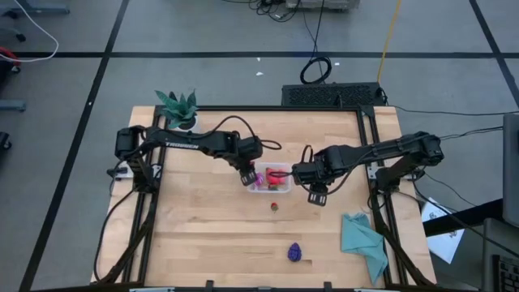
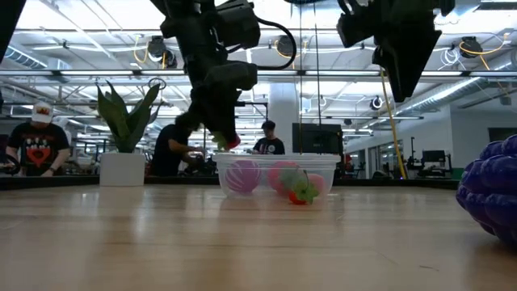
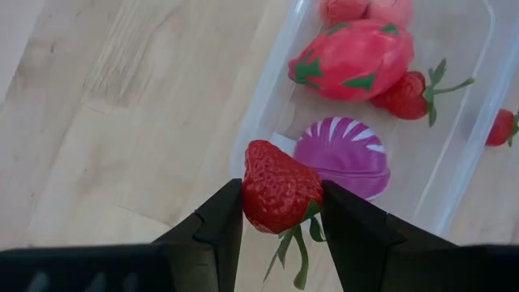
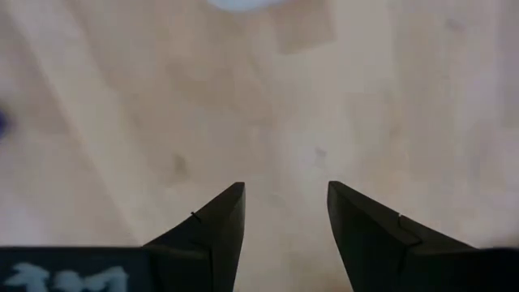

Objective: Pick and placing Produce into tupperware
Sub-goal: Put the left red strawberry into the transparent bin

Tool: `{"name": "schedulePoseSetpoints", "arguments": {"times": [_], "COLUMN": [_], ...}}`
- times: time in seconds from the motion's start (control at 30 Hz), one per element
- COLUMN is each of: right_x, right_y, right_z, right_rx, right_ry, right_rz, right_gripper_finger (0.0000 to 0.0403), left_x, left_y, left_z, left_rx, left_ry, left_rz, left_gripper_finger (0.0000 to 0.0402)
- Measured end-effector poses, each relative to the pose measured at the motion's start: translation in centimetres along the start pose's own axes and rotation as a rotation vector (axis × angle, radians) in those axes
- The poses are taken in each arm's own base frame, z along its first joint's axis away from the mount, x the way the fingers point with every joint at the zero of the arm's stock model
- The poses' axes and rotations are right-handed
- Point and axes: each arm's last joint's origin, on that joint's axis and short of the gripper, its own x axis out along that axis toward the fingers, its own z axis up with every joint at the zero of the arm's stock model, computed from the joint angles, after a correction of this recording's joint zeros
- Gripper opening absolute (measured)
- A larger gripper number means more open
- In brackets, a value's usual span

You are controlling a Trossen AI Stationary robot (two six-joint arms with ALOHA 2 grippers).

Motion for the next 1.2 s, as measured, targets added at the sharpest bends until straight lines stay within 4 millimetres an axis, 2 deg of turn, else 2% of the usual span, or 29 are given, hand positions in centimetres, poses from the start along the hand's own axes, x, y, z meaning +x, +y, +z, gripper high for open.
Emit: {"name": "schedulePoseSetpoints", "arguments": {"times": [0.23, 0.6, 0.73, 0.9, 1.2], "right_x": [-1.0, -5.0, -6.2, -7.0, -7.0], "right_y": [-1.7, -5.1, -5.5, -5.8, -5.6], "right_z": [-0.4, -3.1, -4.1, -4.6, -4.2], "right_rx": [0.024, 0.139, 0.165, 0.175, 0.152], "right_ry": [-0.032, -0.224, -0.305, -0.376, -0.398], "right_rz": [-0.048, -0.031, 0.002, 0.029, 0.033], "right_gripper_finger": [0.0169, 0.0169, 0.0169, 0.0169, 0.0169], "left_x": [0.0, 0.2, 0.7, 2.5, 4.4], "left_y": [-0.1, -0.5, -0.5, -0.6, -0.9], "left_z": [0.1, 0.6, 0.7, 0.8, 1.5], "left_rx": [0.007, 0.028, 0.026, 0.024, 0.038], "left_ry": [-0.008, -0.064, -0.065, -0.048, -0.014], "left_rz": [-0.003, -0.034, -0.043, -0.069, -0.102], "left_gripper_finger": [0.015, 0.015, 0.015, 0.015, 0.015]}}
